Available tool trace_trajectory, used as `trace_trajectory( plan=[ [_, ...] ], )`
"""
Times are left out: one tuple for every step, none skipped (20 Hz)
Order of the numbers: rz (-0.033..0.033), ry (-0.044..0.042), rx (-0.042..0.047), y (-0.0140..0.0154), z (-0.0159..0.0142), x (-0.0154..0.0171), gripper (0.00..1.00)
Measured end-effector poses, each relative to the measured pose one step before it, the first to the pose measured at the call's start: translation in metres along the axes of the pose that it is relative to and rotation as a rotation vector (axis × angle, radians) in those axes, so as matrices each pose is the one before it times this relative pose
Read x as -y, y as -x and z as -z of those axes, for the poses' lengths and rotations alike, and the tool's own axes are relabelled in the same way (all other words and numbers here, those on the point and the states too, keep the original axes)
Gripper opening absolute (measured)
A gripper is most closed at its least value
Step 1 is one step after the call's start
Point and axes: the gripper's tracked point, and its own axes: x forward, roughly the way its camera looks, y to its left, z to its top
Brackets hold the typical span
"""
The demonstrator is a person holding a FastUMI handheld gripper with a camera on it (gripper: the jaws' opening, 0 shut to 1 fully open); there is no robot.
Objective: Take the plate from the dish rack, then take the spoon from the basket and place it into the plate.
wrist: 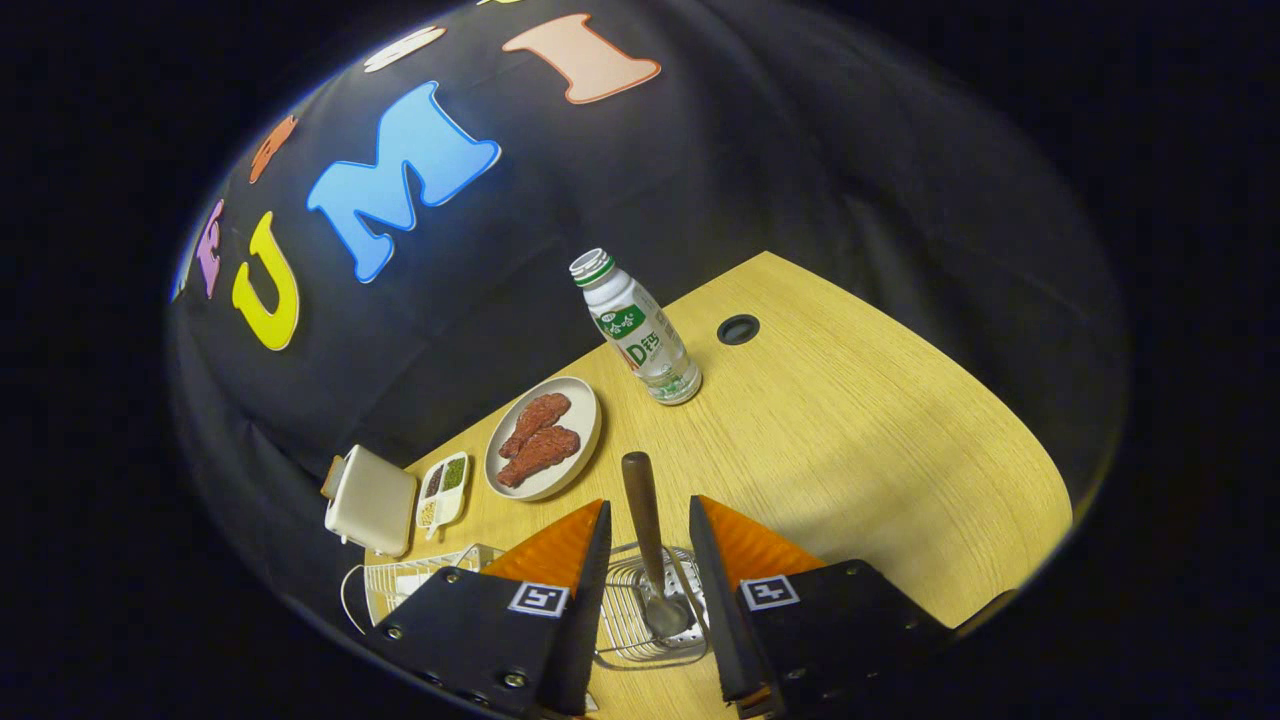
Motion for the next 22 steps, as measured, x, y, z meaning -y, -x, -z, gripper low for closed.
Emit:
trace_trajectory(
  plan=[
    [0.00555,-0.00413,-0.01308,-0.00352,0.00225,0.00166,0.48],
    [0.00390,-0.00418,-0.01342,-0.00742,0.00270,0.00130,0.39],
    [-0.00593,-0.00542,-0.00914,-0.00572,0.00160,-0.00095,0.37],
    [-0.00386,0.00024,-0.00295,0.00098,0.00112,-0.00343,0.28],
    [0.00881,0.02135,0.00220,-0.00162,-0.00090,-0.00087,0.18],
    [0.00725,0.03508,-0.00079,-0.00185,0.00104,0.00081,0.14],
    [0.02578,0.03000,0.00724,0.00172,-0.00023,0.00288,0.14],
    [-0.00665,0.00892,0.00273,-0.00038,-0.00103,-0.00240,0.05],
    [-0.00955,0.00997,-0.00394,0.00282,0.00064,-0.00469,0.05],
    [-0.00332,0.01133,0.00257,0.00152,0.00011,-0.00026,0.04],
    [-0.00249,0.00516,0.00311,0.00262,-0.00138,-0.00126,0.04],
    [-0.00179,0.00231,0.00494,0.00237,-0.00266,-0.00086,0.04],
    [-0.00214,0.00346,0.00777,0.00303,-0.00332,-0.00039,0.04],
    [-0.00347,0.00319,0.00563,0.00343,-0.00379,-0.00048,0.05],
    [-0.00508,0.00461,0.00758,0.00495,-0.00473,-0.00188,0.04],
    [-0.00349,0.00579,0.01335,0.00487,-0.00539,-0.00029,0.04],
    [-0.00085,0.01071,0.01348,0.00621,-0.00647,-0.00039,0.05],
    [-0.00320,0.01385,0.01441,0.00606,-0.00632,-0.00131,0.05],
    [-0.00381,0.01526,0.01536,0.00653,-0.00724,-0.00170,0.05],
    [-0.00824,0.01675,0.01701,0.00572,-0.00559,-0.00303,0.05],
    [-0.00856,0.01550,0.01789,0.00770,-0.00864,-0.00323,0.05],
    [-0.00886,0.01346,0.01498,0.00955,-0.00553,-0.00402,0.04]
  ],
)
